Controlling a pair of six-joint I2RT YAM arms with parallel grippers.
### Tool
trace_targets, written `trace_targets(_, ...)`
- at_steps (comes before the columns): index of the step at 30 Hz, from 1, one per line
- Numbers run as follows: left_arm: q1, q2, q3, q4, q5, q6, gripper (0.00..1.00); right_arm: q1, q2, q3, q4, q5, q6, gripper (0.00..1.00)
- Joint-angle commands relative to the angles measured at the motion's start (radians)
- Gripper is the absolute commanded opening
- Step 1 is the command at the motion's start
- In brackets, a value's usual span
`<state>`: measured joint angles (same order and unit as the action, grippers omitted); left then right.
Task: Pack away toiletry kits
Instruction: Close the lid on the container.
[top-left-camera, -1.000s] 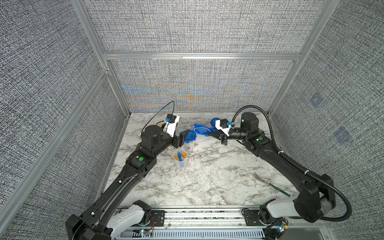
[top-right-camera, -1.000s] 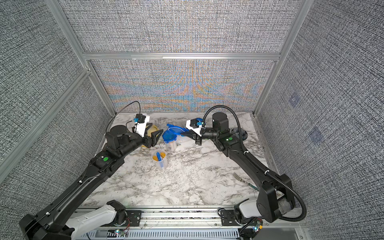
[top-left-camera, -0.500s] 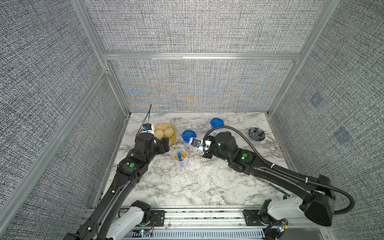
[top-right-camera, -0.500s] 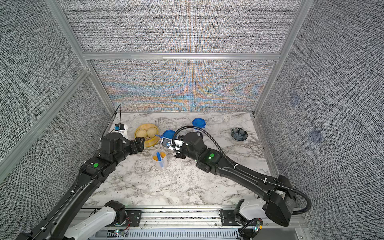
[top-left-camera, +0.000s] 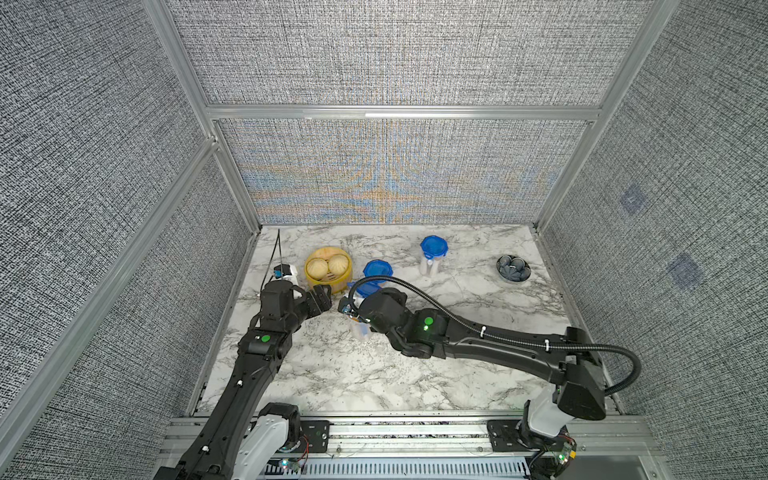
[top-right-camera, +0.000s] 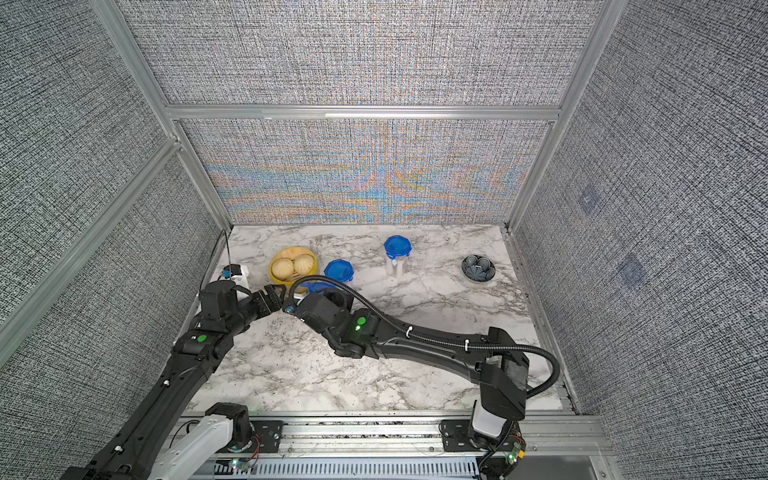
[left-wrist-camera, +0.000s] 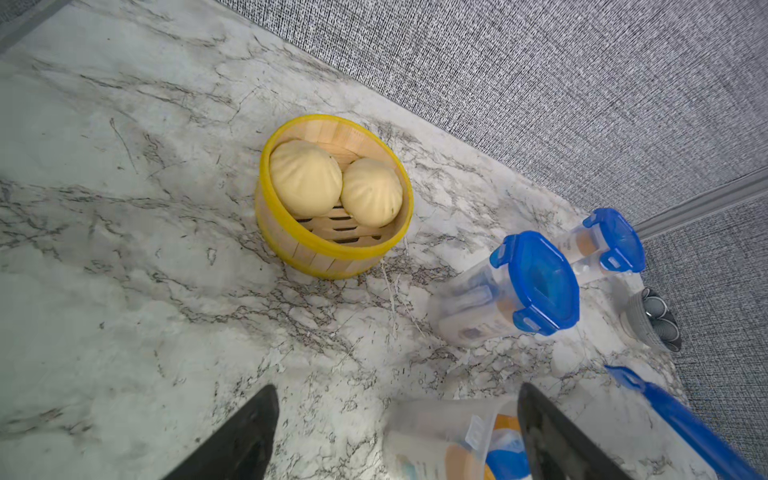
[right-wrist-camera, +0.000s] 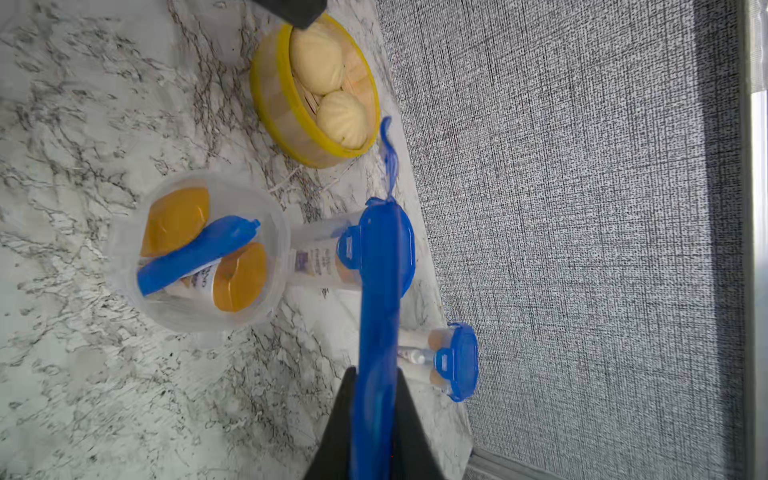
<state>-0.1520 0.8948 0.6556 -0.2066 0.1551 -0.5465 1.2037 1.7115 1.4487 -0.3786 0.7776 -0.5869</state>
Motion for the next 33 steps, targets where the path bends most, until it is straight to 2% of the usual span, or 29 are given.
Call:
trace_targets(1,0.02,0.008,-0.012,0.107,0.055,-0.01,0.92,0.02,0.032,0.023,-0.052,0.094,0.027,0.0)
trace_targets(6,0.031,0.049,-0.022,0.177,0.172,-0.023,0.92,0.037,0.104,0.104,-0.168,0.069,0.125,0.0)
trace_targets(9,0.031,0.067,-0.033,0.198,0.193,-0.031,0.92,0.04,0.131,0.135,-0.195,0.056,0.17,0.0)
trace_targets(13,0.033,0.069,-0.042,0.175,0.168,-0.036,0.92,0.043,0.168,0.17,-0.233,0.054,0.204,0.0)
trace_targets(18,0.043,0.03,-0.059,0.123,0.063,-0.043,0.92,0.05,0.216,0.214,-0.281,0.061,0.231,0.0)
trace_targets(22,0.054,0.016,-0.063,0.098,0.024,-0.043,0.92,0.06,0.247,0.246,-0.32,0.086,0.24,0.0)
trace_targets(33,0.075,0.045,-0.076,0.126,0.044,-0.034,0.92,0.089,0.325,0.314,-0.396,0.133,0.272,0.05)
